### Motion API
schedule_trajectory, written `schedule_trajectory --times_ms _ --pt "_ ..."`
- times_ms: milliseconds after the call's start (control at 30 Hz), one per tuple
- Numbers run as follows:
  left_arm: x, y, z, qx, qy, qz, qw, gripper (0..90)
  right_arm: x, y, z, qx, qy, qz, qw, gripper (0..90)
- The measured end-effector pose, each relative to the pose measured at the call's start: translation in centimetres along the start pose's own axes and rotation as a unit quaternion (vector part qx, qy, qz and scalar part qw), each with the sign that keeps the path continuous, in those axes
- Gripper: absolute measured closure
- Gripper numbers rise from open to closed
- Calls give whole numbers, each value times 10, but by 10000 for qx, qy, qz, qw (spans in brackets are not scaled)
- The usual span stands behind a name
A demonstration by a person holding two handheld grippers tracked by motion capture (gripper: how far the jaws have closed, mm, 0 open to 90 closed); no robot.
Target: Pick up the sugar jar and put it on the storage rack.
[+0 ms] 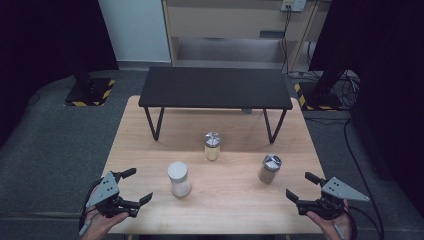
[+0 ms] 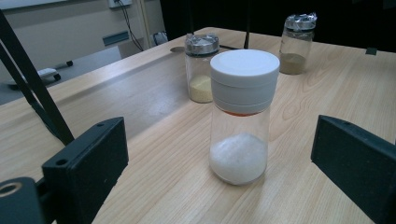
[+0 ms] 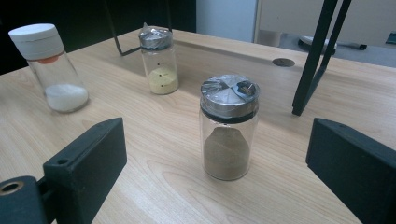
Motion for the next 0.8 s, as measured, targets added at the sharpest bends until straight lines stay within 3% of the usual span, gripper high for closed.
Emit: schedule_trajectory --times_ms 800 --pt "1 1 1 14 8 45 10000 20 2 1 0 -9 -2 -26 10000 56"
Point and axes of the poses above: each handheld gripper's, and its own axes: x roughly backward along the jaws, z roughly out of its underside, y roughly to its left, the point moved 7 cm from there along -x, roughly forward along the jaws, and after that the axes turned 12 degrees about y, right-handed, at the moved point
